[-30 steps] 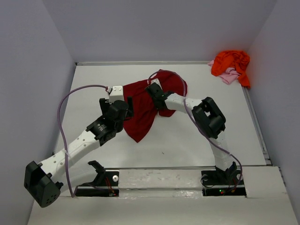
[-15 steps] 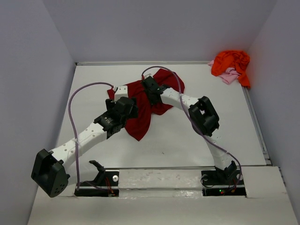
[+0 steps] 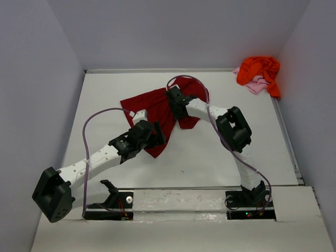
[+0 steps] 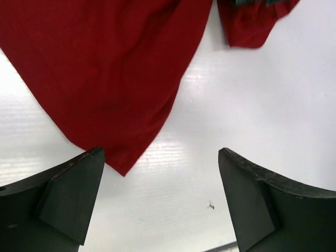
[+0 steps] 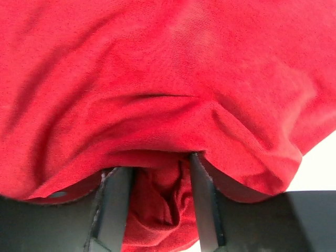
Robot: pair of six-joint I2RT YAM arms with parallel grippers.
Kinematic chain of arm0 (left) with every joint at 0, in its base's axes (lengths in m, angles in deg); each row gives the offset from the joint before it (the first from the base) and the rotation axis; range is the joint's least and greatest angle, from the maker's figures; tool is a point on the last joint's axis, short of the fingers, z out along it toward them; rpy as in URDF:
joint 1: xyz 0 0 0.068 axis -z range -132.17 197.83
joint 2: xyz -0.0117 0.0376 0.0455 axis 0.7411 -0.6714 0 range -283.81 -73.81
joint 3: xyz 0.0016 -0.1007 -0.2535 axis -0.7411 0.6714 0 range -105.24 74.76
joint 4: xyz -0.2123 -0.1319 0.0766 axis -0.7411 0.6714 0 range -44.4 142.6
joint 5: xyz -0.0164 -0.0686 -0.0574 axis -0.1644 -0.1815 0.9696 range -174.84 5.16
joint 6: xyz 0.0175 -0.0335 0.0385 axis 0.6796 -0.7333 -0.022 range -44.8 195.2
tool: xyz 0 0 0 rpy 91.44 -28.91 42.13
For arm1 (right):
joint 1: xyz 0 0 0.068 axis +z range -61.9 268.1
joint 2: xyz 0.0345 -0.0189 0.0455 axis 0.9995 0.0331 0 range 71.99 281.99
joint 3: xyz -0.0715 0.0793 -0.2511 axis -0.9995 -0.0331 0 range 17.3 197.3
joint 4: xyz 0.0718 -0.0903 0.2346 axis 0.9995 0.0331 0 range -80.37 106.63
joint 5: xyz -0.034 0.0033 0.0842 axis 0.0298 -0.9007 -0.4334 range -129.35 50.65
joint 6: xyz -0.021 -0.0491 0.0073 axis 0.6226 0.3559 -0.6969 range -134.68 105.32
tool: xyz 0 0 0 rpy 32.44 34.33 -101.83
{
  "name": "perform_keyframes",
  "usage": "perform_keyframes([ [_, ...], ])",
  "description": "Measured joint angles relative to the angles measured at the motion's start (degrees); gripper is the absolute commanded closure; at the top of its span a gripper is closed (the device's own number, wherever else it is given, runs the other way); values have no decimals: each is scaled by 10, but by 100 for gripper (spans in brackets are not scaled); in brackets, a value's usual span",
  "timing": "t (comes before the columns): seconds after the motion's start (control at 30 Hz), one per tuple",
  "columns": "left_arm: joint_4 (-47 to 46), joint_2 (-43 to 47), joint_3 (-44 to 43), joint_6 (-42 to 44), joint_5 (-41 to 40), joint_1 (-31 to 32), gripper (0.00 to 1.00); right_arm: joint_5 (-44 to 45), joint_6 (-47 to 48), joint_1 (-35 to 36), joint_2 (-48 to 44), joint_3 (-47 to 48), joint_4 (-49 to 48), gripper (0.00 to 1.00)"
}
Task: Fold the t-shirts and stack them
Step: Flatten the tshirt out
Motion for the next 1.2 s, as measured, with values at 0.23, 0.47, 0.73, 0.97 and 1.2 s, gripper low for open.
perform_keyframes([
  [0.23,24,-40,13,-39,-55,109,1,0,-5,-18,-23,-31,-5,40],
  [0.47,26,-104,56,-77,-63,137,1,0,-11,-22,-54,-66,-11,40],
  [0.73,9,-131,47,-87,-106,144,1,-9,-16,-22,-101,-99,-24,40],
  [0.97,-18,-179,22,-85,-141,149,7,-17,-17,-22,-113,-113,-38,41],
  [1.2,-39,-210,8,-78,-159,158,61,-24,-18,-22,-114,-127,-40,41],
])
